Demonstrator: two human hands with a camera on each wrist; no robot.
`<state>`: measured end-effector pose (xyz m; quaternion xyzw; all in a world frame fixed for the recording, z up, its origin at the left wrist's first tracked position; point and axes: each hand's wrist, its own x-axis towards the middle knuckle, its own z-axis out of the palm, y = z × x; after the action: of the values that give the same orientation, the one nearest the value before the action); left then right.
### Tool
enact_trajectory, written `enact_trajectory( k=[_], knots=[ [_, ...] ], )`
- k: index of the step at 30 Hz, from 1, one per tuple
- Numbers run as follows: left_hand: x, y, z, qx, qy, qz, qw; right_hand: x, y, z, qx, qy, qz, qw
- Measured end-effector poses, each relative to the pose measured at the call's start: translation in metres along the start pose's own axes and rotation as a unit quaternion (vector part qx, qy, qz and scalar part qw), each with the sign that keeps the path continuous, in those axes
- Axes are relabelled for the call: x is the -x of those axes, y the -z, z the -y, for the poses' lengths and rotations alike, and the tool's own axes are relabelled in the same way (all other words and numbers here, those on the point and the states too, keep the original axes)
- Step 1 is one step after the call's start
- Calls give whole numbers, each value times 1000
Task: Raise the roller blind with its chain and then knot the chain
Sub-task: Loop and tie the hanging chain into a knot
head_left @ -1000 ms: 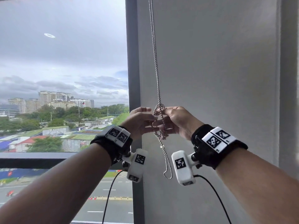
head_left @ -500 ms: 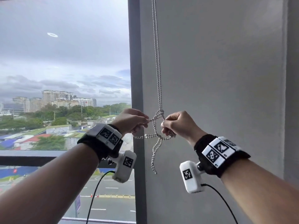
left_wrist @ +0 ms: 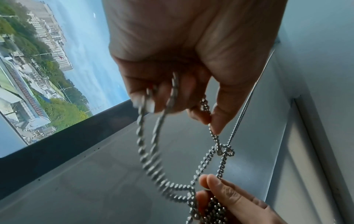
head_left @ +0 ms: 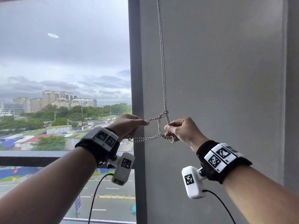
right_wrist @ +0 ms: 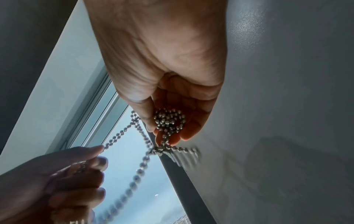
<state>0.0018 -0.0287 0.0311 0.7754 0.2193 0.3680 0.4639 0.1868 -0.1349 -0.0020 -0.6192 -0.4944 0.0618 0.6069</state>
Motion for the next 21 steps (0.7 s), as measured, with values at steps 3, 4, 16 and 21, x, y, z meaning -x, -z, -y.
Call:
enact_trajectory(
  k=[3,4,16,21],
  knots=[
    [0,-2,2,102,18,26,994,0,2,-2,1,-4,-9,1000],
    [1,-3,2,145,14,31,989,0,3,-2,2,-5,-10,1000],
    [-3,-10,7,-89,-115,-147,978,2,3,1,11,-2,-12,1000],
    [-8,-11,14,-93,-70,-180,977,5,1,2,17,5,-10,1000]
  ],
)
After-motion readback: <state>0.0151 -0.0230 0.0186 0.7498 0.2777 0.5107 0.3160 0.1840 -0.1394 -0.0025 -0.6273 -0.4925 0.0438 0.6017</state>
